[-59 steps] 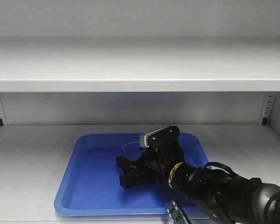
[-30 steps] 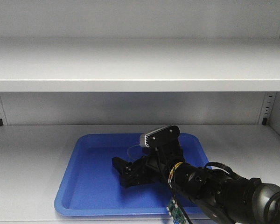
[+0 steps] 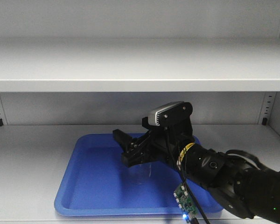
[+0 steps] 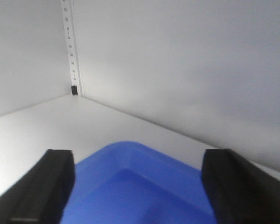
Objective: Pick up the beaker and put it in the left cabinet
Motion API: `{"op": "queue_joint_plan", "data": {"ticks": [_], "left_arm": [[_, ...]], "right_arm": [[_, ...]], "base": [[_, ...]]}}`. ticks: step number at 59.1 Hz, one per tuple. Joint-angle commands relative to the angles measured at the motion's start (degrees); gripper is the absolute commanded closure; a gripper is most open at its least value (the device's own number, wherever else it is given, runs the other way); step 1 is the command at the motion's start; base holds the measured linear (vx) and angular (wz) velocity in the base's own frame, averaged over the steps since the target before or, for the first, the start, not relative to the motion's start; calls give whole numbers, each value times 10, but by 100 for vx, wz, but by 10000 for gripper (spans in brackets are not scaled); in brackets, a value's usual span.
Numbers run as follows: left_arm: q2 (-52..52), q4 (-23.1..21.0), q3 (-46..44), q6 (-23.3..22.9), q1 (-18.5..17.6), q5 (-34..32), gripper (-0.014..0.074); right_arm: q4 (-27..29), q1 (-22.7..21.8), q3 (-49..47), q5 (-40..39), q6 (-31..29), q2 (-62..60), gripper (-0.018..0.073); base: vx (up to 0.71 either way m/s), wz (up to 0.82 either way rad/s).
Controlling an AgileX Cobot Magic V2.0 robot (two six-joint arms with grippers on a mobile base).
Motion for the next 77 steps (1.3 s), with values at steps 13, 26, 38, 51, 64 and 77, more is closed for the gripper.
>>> {"op": "queue_joint_plan", "data": {"ticks": [13,26,38,51,64,77], "left_arm": [[-10,-2,8,-2,-4,-51,604],[-10,-2,8,-2,-4,-51,604],[-10,-2,8,-2,-4,-51,604],[-10,-2,8,-2,-4,-51,604],[-10,-2,8,-2,-4,-51,604],[-10,-2,8,-2,-4,-51,604]], "right_arm": [[7,0,-20,182,68,-105,541],[3,0,58,226,63,-171,570],[3,0,161,208,63,-259,568],[3,0,214,209,63,-325,568],[3,0,222,209,63,-327,568],[9,-2,222,207,59,-327,568]], "base": [[0,0],[0,0],[0,0],[0,0],[0,0],[0,0]]}}
